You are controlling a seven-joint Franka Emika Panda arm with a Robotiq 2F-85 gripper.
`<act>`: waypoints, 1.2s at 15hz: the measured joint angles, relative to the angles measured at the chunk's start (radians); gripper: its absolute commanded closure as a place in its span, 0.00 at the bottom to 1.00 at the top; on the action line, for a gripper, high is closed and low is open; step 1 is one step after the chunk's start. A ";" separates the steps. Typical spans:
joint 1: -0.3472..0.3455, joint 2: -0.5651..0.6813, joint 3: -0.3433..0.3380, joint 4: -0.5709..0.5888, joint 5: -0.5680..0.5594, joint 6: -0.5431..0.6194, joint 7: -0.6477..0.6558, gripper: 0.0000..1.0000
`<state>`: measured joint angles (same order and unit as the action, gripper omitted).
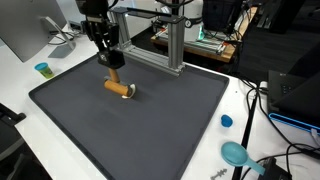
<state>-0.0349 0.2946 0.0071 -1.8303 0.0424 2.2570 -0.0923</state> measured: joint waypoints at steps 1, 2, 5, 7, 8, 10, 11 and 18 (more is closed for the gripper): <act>0.001 -0.003 0.000 -0.010 -0.002 -0.001 0.000 0.78; 0.001 -0.003 -0.001 -0.022 -0.002 -0.001 0.000 0.78; -0.001 0.015 -0.011 -0.049 -0.006 -0.001 0.002 0.78; -0.004 0.032 -0.019 -0.059 -0.006 -0.001 0.002 0.78; -0.005 0.040 -0.022 -0.059 -0.006 0.002 0.002 0.78; -0.007 0.042 -0.024 -0.059 -0.006 0.014 0.003 0.78; -0.007 0.042 -0.024 -0.059 -0.006 0.014 0.005 0.78; -0.013 0.040 -0.025 -0.053 -0.004 -0.046 0.007 0.78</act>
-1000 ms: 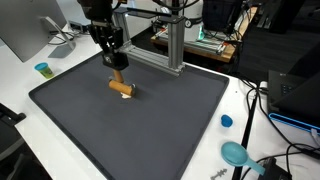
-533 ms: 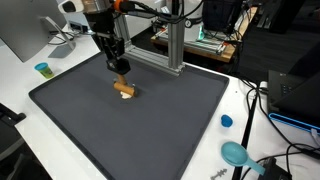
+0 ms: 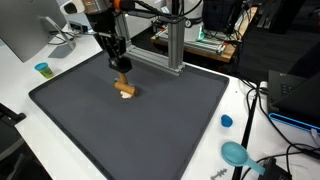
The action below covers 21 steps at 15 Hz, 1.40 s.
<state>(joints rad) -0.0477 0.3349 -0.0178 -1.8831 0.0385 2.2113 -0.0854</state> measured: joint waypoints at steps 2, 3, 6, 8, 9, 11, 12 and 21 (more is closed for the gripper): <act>-0.001 0.000 0.000 0.002 0.000 -0.017 0.001 0.78; -0.002 0.000 -0.001 0.002 0.000 -0.025 0.001 0.78; -0.003 0.000 -0.002 0.002 0.000 -0.041 0.001 0.78; -0.003 0.000 -0.003 0.003 0.000 -0.050 0.001 0.78; -0.003 0.000 -0.003 0.003 0.000 -0.054 0.001 0.78; -0.003 0.000 -0.004 0.003 0.000 -0.065 0.001 0.78; -0.004 0.000 -0.005 0.004 0.000 -0.073 0.002 0.78; 0.003 -0.011 -0.002 -0.003 -0.006 -0.095 -0.001 0.78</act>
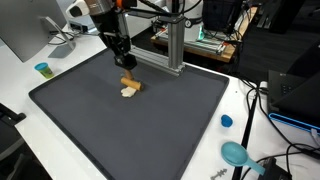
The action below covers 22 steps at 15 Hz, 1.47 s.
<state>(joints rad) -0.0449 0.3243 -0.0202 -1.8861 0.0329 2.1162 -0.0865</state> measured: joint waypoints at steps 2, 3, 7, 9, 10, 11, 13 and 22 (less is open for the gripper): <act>0.008 -0.030 0.007 -0.012 -0.008 0.006 -0.026 0.78; 0.011 -0.058 0.014 -0.019 -0.010 0.008 -0.058 0.78; 0.014 -0.206 0.036 -0.022 -0.016 -0.101 -0.239 0.78; 0.010 -0.259 0.032 0.000 -0.019 -0.219 -0.347 0.78; 0.006 -0.271 0.026 0.017 -0.026 -0.273 -0.401 0.78; 0.002 -0.274 0.018 0.037 -0.038 -0.320 -0.456 0.78; -0.010 -0.262 0.000 0.077 -0.080 -0.387 -0.571 0.78; -0.035 -0.141 -0.026 0.193 -0.198 -0.405 -0.789 0.53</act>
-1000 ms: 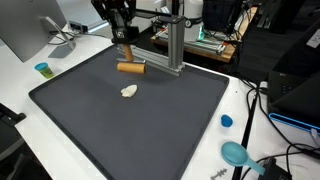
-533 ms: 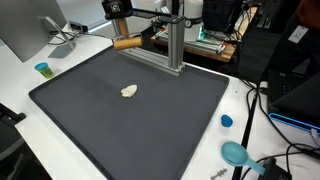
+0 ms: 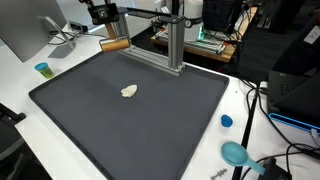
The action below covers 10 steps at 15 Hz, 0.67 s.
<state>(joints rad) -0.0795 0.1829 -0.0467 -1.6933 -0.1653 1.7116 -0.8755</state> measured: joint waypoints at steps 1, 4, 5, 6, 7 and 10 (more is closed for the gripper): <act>0.000 0.000 0.000 0.002 0.000 0.000 0.000 0.53; 0.000 0.000 0.000 0.002 0.000 0.000 0.000 0.78; 0.000 0.000 0.002 -0.003 0.000 0.006 -0.003 0.78; 0.003 0.000 0.009 -0.012 -0.011 0.022 -0.022 0.78; 0.009 0.000 0.018 -0.025 -0.026 0.048 -0.045 0.78; 0.045 0.001 0.055 -0.077 -0.056 0.147 -0.087 0.78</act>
<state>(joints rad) -0.0340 0.1837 0.0087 -1.7707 -0.2216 1.8589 -0.9628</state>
